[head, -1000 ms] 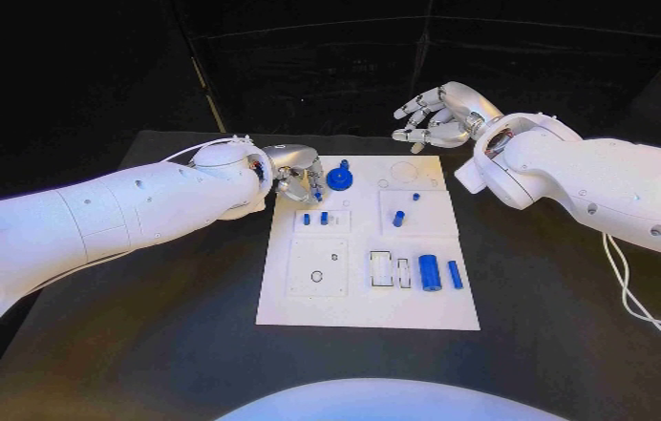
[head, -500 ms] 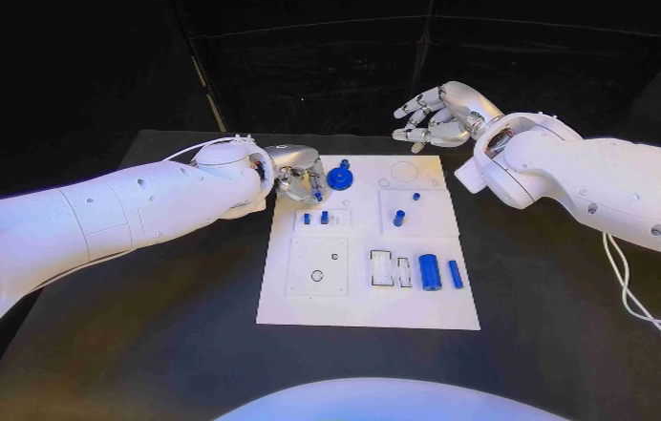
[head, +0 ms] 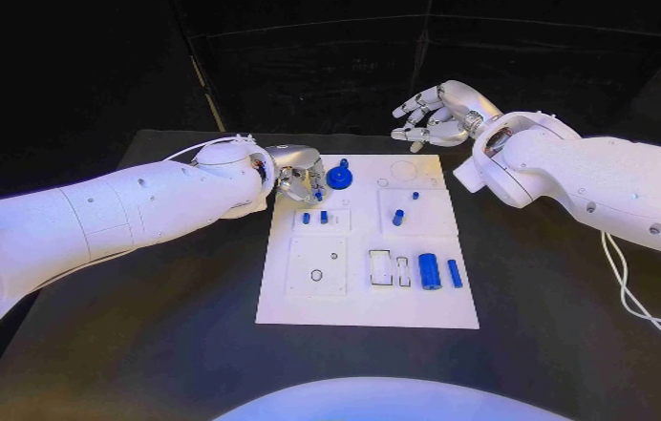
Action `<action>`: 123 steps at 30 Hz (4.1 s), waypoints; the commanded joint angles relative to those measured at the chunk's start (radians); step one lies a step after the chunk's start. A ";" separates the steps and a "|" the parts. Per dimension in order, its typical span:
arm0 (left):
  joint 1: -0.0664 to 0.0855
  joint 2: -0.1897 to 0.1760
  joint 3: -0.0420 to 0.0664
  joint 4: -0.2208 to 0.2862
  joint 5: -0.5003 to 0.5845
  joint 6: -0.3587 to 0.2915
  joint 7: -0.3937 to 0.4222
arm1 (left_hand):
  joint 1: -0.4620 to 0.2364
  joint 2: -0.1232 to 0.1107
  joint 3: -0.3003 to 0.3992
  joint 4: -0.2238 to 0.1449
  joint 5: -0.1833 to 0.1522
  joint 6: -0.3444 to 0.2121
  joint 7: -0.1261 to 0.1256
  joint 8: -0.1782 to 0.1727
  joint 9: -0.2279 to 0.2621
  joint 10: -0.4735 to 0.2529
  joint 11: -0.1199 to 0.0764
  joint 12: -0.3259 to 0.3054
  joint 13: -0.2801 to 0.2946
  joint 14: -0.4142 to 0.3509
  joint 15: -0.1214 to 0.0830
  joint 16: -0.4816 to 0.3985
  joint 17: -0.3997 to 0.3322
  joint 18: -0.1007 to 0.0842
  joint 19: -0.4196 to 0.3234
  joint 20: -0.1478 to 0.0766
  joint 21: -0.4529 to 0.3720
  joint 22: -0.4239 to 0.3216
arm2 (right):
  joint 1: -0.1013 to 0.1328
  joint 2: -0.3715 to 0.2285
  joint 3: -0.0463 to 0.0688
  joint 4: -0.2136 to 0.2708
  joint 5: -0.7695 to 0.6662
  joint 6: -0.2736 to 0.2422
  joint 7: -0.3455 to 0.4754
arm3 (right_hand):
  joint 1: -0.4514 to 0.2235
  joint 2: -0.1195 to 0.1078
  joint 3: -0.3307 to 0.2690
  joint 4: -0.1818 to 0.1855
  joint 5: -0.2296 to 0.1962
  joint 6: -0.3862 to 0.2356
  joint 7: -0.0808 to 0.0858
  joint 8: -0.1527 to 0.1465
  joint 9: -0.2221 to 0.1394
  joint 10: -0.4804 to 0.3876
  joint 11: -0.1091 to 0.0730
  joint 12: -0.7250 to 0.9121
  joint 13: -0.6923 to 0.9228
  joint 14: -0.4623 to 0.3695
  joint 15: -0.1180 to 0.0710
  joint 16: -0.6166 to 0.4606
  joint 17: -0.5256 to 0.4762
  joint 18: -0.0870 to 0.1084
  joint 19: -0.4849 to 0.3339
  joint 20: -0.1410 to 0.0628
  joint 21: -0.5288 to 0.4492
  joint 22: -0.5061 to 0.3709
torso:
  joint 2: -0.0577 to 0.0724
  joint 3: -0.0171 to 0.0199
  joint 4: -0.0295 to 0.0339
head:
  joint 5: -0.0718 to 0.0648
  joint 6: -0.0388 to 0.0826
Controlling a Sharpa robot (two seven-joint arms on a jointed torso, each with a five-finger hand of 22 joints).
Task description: Assemble the parts on the task board
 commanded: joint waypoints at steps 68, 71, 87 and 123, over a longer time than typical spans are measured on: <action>0.004 -0.073 0.002 0.025 0.095 -0.058 0.009 | -0.046 -0.045 0.016 0.007 -0.007 -0.096 0.019 -0.061 -0.015 -0.052 0.022 -0.088 0.000 -0.010 0.017 -0.004 -0.052 -0.001 -0.013 0.022 -0.032 -0.004 | 0.002 -0.052 0.000 -0.005 -0.203 0.140 -0.059 | 0.072 0.014 0.083 -0.063 -0.048 0.156 -0.037 0.023 -0.005 0.096 -0.027 -0.158 -0.152 0.076 -0.044 0.103 0.141 0.001 0.182 -0.053 0.116 0.062 | -0.004 -0.0007 0.0017 | -0.015 0.013; 0.007 -0.099 0.002 0.038 0.221 -0.098 0.050 | -0.050 -0.044 0.013 0.012 -0.008 -0.081 0.022 -0.055 -0.013 -0.041 0.023 -0.084 0.002 -0.011 0.017 -0.002 -0.051 0.003 -0.020 0.023 -0.052 -0.017 | 0.001 -0.066 0.000 0.003 -0.273 0.155 -0.077 | 0.070 0.006 0.102 -0.068 -0.050 0.173 -0.041 0.011 -0.008 0.120 -0.032 -0.192 -0.177 0.082 -0.045 0.110 0.152 0.000 0.188 -0.056 0.144 0.081 | -0.004 0.0001 0.0014 | -0.027 0.017; 0.008 -0.192 0.001 0.175 1.098 -0.249 0.396 | -0.056 -0.030 -0.002 0.031 -0.007 -0.044 0.036 -0.041 -0.014 -0.007 0.026 -0.060 0.007 -0.112 0.022 -0.149 -0.305 0.051 -0.156 0.030 -0.346 -0.209 | -0.049 -0.096 -0.004 0.042 -0.648 0.151 -0.178 | 0.032 -0.046 0.166 -0.068 -0.058 0.186 -0.040 -0.060 -0.010 0.105 -0.020 -0.324 -0.246 0.093 -0.032 0.123 0.174 -0.026 0.211 -0.051 0.378 0.310 | 0.001 -0.0018 -0.0018 | -0.058 0.035; 0.006 -0.217 0.000 0.250 1.334 -0.233 0.481 | -0.047 -0.015 -0.005 0.034 -0.006 -0.043 0.038 -0.041 -0.016 -0.007 0.027 -0.055 0.007 -0.149 0.024 -0.203 -0.386 0.051 -0.173 0.031 -0.374 -0.224 | -0.121 -0.029 -0.004 0.013 -0.751 0.218 -0.185 | 0.018 -0.070 0.299 -0.108 -0.071 0.245 -0.035 -0.133 -0.003 0.134 -0.014 -0.358 -0.308 0.098 -0.025 0.129 0.184 -0.052 0.194 -0.031 0.672 0.629 | 0.000 0.0001 0.0001 | -0.063 0.026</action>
